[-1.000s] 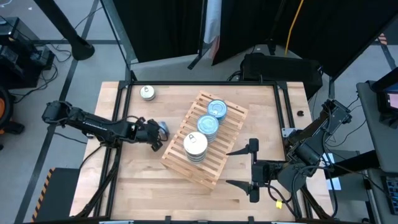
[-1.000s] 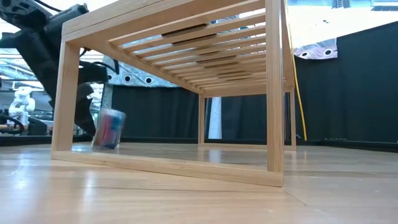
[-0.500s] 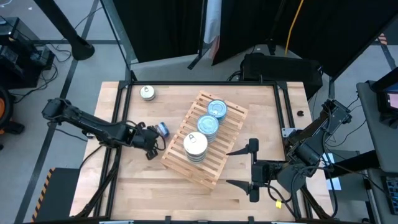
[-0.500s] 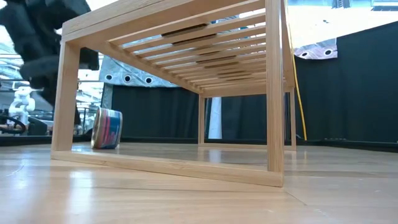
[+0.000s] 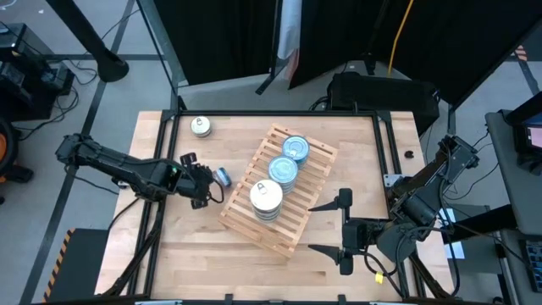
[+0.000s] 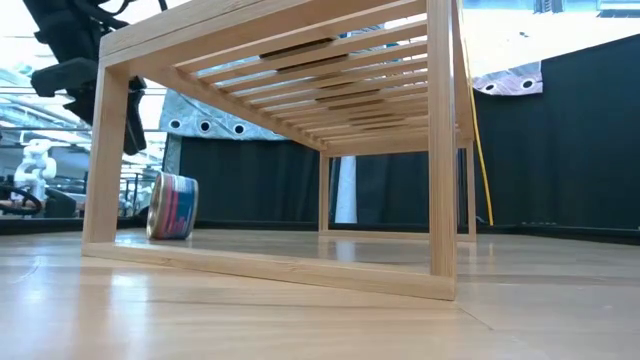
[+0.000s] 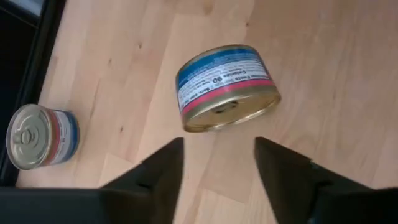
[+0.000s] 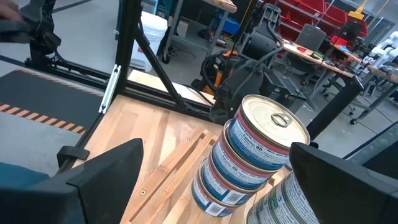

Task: Stack canned seafood by type on shelf
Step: Stack the blue-pink tuna can on top of the other blue-pink tuna can on the shelf

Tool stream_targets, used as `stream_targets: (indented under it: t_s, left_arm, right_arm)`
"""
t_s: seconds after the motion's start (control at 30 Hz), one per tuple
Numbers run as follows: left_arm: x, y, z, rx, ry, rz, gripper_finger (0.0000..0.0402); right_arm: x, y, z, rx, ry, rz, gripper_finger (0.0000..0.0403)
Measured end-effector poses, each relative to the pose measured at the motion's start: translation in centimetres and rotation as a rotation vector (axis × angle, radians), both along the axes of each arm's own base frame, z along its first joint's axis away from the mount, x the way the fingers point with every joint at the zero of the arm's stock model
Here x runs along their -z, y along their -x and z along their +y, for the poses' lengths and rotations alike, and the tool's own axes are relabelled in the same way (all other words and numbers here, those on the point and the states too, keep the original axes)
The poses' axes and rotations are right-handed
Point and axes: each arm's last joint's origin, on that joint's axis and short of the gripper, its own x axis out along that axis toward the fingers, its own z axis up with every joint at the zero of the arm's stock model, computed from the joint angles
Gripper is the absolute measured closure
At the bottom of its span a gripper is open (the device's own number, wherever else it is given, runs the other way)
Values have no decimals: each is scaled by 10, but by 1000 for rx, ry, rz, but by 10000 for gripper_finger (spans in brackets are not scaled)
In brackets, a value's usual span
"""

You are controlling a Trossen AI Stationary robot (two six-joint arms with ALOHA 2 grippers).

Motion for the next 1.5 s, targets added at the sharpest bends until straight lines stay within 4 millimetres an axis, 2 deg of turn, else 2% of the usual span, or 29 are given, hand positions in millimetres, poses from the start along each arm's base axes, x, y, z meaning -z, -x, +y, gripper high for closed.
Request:
stream_targets:
  t_s: [0.17,0.3,0.43,0.67,0.93,1.2,1.33,1.5]
  left_arm:
    - [-4,-3,1,-11,1,-13,134]
    - [-17,-8,5,8,-49,-47,112]
    - [-30,-16,10,119,-84,-60,109]
    - [-29,-20,26,282,-110,46,108]
    - [-28,-19,27,594,-249,198,109]
    - [-22,-26,26,632,-256,178,109]
    - [-14,-27,28,680,-201,169,109]
    - [-13,-26,32,699,-141,157,95]
  right_arm:
    - [2,0,0,0,13,14,7]
    - [3,1,-1,0,22,23,7]
    - [4,1,-1,0,33,34,7]
    - [7,3,-2,2,57,67,7]
    - [11,4,-4,13,56,99,7]
    - [12,4,-4,13,59,102,7]
    - [12,4,-4,14,61,104,7]
    - [12,5,-4,18,53,109,7]
